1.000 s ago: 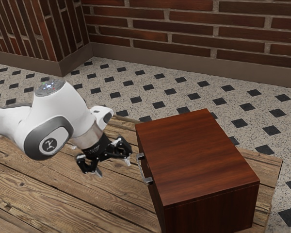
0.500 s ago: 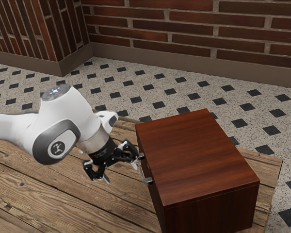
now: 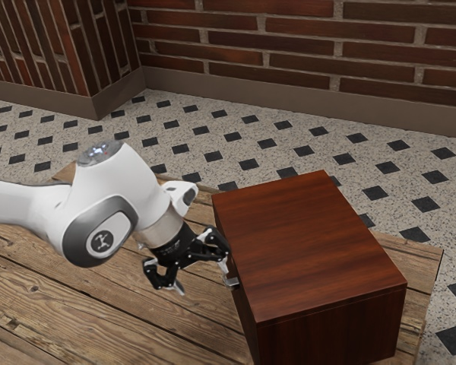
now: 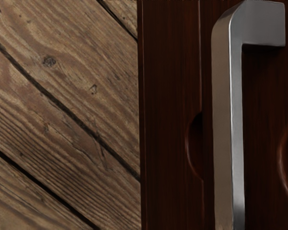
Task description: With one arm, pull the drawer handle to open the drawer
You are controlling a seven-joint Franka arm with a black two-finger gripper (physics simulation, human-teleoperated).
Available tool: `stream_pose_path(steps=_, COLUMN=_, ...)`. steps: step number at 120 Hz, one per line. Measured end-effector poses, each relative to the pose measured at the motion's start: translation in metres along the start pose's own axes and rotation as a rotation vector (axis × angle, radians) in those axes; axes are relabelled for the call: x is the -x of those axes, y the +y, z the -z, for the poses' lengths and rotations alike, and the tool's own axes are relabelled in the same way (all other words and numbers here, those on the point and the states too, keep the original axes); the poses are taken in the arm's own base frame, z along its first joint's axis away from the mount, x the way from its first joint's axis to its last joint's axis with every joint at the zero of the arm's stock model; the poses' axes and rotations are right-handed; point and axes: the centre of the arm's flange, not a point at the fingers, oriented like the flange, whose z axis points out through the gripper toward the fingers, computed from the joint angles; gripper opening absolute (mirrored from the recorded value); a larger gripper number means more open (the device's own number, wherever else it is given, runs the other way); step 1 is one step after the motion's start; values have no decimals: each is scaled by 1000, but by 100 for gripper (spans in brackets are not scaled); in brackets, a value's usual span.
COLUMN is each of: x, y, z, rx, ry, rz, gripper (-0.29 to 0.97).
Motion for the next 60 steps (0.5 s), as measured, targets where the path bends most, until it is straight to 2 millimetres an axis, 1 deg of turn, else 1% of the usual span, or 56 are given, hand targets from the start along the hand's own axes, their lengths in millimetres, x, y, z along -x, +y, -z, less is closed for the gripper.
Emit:
stream_pose_path(steps=20, x=-3, y=4, z=1, rx=13, ry=7, rz=4, gripper=68)
stream_pose_path(steps=36, x=-11, y=6, z=4, rx=23, ry=12, rz=3, gripper=68)
stream_pose_path(steps=60, x=-14, y=4, z=-11, rx=-6, ry=0, rz=-9, gripper=68)
